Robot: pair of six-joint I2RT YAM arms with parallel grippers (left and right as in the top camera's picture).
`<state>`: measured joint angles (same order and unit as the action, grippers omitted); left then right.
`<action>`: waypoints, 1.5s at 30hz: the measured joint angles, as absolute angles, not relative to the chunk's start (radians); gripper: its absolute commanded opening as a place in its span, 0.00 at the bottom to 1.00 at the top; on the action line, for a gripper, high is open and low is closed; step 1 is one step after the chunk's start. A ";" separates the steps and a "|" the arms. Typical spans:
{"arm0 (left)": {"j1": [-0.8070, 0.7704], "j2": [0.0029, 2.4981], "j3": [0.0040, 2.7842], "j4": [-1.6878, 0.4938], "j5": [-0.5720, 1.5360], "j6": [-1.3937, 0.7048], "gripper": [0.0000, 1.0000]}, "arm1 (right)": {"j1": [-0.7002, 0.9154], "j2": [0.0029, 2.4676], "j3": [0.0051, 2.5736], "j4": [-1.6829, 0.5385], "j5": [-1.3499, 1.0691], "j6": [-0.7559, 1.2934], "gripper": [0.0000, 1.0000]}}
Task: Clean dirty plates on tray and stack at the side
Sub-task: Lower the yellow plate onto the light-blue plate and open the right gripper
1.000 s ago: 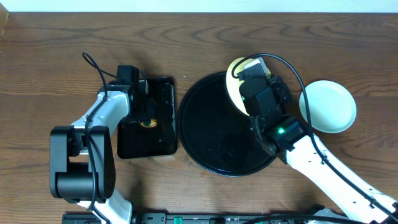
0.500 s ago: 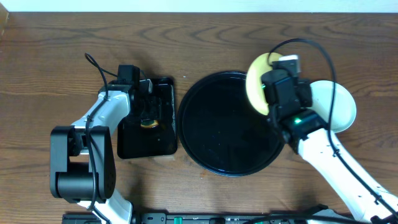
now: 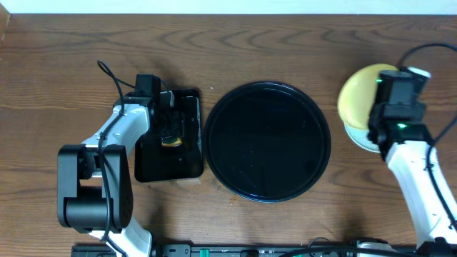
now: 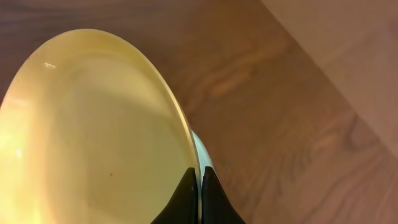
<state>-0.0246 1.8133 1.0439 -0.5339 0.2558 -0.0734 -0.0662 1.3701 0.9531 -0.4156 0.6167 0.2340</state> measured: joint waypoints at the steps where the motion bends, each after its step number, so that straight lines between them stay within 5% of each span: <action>1: -0.025 1.813 1.044 -0.534 0.255 -0.073 0.70 | -0.101 1.372 0.953 -0.426 0.600 0.246 0.01; 5: -0.025 1.813 1.044 -0.534 0.255 -0.073 0.77 | -0.195 1.399 0.953 -0.437 0.524 0.266 0.07; 10: -0.025 1.812 1.046 -0.533 0.250 -0.073 0.80 | -0.269 1.451 0.953 -0.436 0.435 0.282 0.29; 21: -0.024 1.725 1.045 -0.542 0.149 -0.102 0.82 | -0.290 1.466 0.953 -0.430 0.164 0.278 0.43; 27: -0.024 1.604 1.045 -0.545 0.130 -0.136 0.83 | -0.266 1.466 0.953 -0.442 -0.183 0.136 0.70; 30: -0.024 1.579 1.045 -0.570 0.126 -0.163 0.88 | -0.215 1.466 0.953 -0.458 -0.291 0.074 0.98; 45: -0.024 1.509 1.179 -0.963 0.073 -0.195 0.89 | -0.096 1.465 1.121 -0.764 -0.276 -0.017 0.99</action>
